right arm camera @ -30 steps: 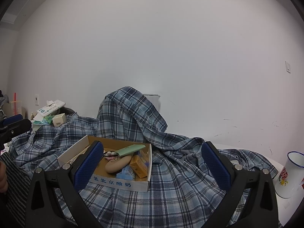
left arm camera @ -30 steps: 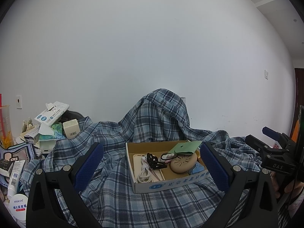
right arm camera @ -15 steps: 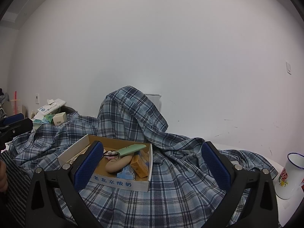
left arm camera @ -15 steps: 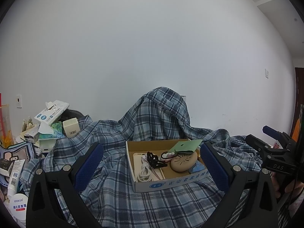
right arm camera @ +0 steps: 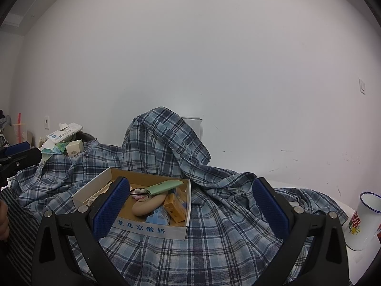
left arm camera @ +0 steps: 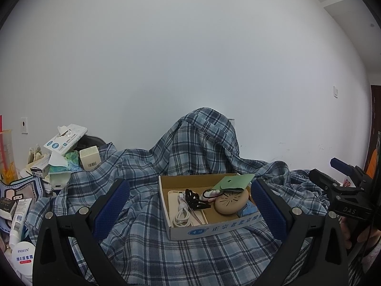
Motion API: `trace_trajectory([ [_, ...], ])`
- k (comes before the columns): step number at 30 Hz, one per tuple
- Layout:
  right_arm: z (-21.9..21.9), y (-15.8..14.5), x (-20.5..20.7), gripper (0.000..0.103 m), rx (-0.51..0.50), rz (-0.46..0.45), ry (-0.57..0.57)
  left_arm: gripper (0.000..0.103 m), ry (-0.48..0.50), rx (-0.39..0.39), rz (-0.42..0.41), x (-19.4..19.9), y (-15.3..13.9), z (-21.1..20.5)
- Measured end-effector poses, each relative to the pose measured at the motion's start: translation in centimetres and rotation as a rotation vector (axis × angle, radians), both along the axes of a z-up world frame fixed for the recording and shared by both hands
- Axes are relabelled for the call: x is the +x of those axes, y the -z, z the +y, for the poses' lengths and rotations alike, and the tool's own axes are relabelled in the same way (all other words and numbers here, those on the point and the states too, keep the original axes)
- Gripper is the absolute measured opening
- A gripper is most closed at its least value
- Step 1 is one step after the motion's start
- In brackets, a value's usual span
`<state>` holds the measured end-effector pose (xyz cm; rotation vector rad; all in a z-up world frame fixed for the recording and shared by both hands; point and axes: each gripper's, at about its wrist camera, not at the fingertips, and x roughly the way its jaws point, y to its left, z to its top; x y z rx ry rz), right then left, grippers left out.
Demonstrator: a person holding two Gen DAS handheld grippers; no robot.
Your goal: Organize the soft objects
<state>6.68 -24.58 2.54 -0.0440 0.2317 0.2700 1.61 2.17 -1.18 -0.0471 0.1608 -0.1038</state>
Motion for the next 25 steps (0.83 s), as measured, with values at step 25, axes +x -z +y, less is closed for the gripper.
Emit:
trace_trajectory([
  [25, -0.19, 0.13, 0.33, 0.103, -0.004, 0.006, 0.001, 0.103, 0.003, 0.000, 0.010, 0.15, 0.07, 0.09],
])
